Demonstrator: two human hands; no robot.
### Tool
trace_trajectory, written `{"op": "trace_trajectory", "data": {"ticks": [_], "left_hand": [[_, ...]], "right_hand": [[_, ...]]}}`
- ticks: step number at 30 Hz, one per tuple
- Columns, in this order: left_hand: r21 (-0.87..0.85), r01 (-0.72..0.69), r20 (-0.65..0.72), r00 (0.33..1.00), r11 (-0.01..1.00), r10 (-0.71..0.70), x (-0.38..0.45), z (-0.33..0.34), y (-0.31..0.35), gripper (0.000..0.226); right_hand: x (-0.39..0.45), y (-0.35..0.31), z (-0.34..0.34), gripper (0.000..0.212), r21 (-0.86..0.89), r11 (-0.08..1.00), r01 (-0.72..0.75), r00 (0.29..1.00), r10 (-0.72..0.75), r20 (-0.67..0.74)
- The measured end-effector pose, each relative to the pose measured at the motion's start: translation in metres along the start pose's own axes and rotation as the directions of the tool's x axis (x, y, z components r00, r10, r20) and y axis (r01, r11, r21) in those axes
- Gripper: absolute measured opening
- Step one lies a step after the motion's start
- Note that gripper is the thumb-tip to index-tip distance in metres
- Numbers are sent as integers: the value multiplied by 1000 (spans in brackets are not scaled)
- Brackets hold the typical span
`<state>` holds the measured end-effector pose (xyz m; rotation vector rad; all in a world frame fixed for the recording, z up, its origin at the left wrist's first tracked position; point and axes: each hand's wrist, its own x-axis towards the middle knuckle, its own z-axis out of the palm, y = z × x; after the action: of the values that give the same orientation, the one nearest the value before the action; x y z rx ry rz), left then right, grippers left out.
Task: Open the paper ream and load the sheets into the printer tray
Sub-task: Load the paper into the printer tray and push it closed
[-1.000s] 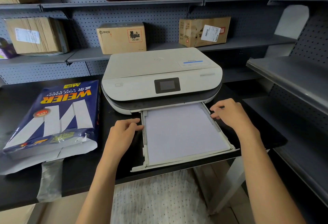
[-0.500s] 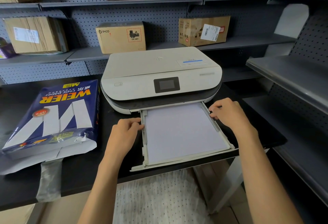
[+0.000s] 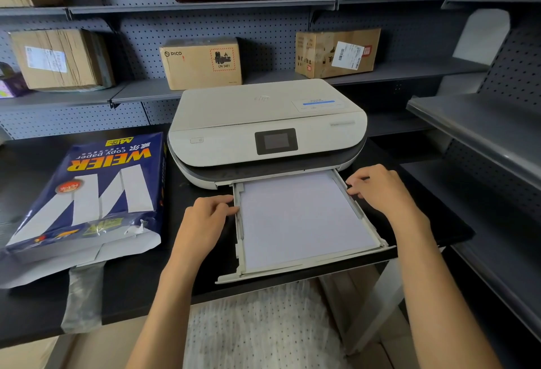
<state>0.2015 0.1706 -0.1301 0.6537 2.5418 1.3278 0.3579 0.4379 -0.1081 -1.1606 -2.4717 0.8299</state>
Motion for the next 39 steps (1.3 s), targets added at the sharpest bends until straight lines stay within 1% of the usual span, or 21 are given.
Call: {"op": "trace_trajectory", "data": {"ticks": [4, 7, 10, 13, 16, 18, 20, 23, 25, 27, 30, 32, 35, 39], "left_hand": [[1, -9, -6, 1000, 1000, 9, 0, 2, 1, 38], [6, -19, -6, 1000, 1000, 19, 1, 2, 0, 37], [45, -53, -10, 999, 998, 54, 3, -1, -1, 36], [68, -99, -24, 995, 993, 101, 4, -3, 2, 33], [64, -150, -68, 986, 987, 154, 6, -4, 2, 30], [70, -169, -82, 981, 983, 174, 10, -4, -1, 33], [103, -173, -39, 983, 980, 178, 14, -3, -3, 39], [221, -166, 39, 986, 961, 161, 16, 1, -2, 44], [312, -167, 47, 986, 935, 160, 15, 5, -3, 42], [405, -200, 39, 979, 892, 201, 12, 9, -2, 40], [501, -268, 14, 953, 823, 302, 7, 14, -3, 43], [498, -267, -3, 951, 825, 310, 6, 15, -4, 45], [481, -249, -13, 957, 841, 290, 7, 17, -3, 46], [457, -241, 3, 963, 856, 269, 6, 18, -3, 47]], "right_hand": [[0, 0, 2, 22, -8, 1000, 7, 1000, -7, -16], [2, 2, 1, 20, -4, 1000, 11, 1000, -11, 9], [3, 7, -2, 17, 52, 999, 14, 1000, -15, 16], [3, 8, -2, 17, 122, 991, 55, 998, -51, -35], [-1, 6, -2, 17, 150, 982, 112, 988, -95, -119], [-1, 5, -2, 18, 153, 980, 129, 983, -105, -153], [1, 6, -1, 22, 135, 984, 113, 988, -97, -121], [7, 8, 7, 29, 55, 992, 113, 993, -114, 19], [8, 9, 13, 34, 12, 992, 126, 989, -126, 81], [6, 9, 17, 38, -22, 990, 139, 988, -138, 72], [4, 7, 19, 41, -21, 986, 163, 987, -163, 2], [3, 6, 20, 42, -25, 986, 163, 986, -164, -27], [4, 6, 21, 41, -41, 985, 167, 986, -167, 10], [3, 8, 22, 41, -16, 985, 171, 985, -171, -3]]}}
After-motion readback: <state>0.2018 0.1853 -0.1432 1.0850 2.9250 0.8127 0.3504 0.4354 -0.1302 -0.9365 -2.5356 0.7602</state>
